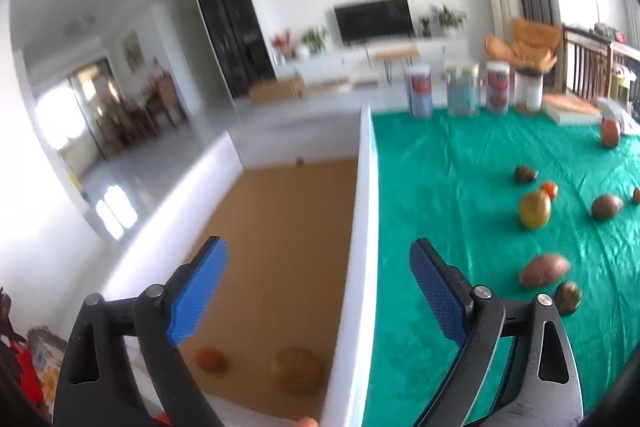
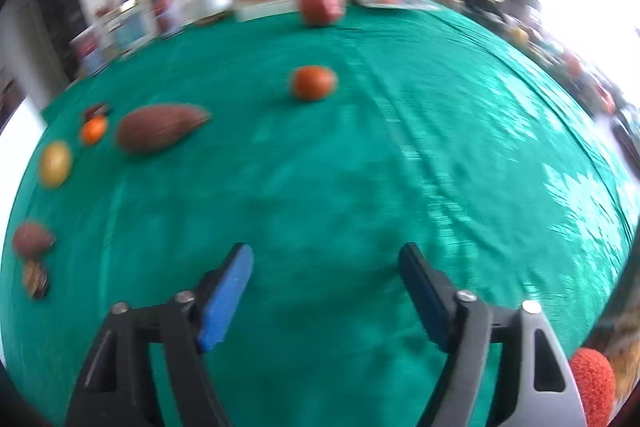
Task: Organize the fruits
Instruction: 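Withdraw both open grippers from the tray back over the table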
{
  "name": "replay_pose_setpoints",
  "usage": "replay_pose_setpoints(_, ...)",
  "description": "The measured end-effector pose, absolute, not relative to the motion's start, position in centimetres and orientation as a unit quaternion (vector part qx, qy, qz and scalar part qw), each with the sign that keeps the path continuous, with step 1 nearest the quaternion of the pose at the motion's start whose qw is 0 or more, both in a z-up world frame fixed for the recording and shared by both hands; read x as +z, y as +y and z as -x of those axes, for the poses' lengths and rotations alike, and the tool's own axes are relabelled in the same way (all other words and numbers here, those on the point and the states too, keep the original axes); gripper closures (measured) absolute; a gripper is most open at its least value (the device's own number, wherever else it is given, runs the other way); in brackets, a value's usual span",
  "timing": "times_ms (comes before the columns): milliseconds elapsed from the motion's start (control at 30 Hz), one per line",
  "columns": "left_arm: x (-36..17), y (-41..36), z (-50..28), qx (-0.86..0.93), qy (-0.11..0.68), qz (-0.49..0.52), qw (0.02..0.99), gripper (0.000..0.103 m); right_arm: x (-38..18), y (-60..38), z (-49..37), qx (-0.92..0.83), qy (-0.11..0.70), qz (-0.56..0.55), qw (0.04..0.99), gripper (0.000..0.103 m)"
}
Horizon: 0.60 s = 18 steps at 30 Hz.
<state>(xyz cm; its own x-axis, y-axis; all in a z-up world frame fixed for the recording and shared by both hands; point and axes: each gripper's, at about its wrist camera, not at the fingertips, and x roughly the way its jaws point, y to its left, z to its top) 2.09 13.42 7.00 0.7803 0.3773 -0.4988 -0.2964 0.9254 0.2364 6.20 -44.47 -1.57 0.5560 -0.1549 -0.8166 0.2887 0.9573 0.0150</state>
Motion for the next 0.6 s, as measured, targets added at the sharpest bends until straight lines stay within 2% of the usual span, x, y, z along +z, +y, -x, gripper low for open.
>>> replay_pose_setpoints(100, 7.3, 11.0, -1.1, 0.123, 0.265, -0.044, 0.955, 0.003, -2.0, -48.0, -8.0, -0.164, 0.458, -0.081, 0.870, 0.015)
replay_pose_setpoints(200, 4.5, 8.5, -2.4, 0.032, 0.326, -0.004, 0.945, 0.003, -2.5, -50.7, -9.8, -0.177, 0.461, -0.087, 0.865, 0.000)
replay_pose_setpoints(267, 1.5, 7.0, -4.2, -0.013, 0.379, 0.006, 0.925, 0.003, -2.6, -51.5, -11.1, -0.159, 0.455, -0.077, 0.873, 0.000)
replay_pose_setpoints(367, -2.5, 6.1, -6.7, -0.016, 0.411, 0.005, 0.911, 0.003, -2.8, -51.9, -13.8, -0.131, 0.452, -0.061, 0.880, 0.000)
replay_pose_setpoints(600, -6.7, 7.5, -10.1, 0.024, 0.420, 0.026, 0.907, 0.004, -3.0, -53.6, -18.1, -0.111, 0.453, -0.053, 0.883, 0.000)
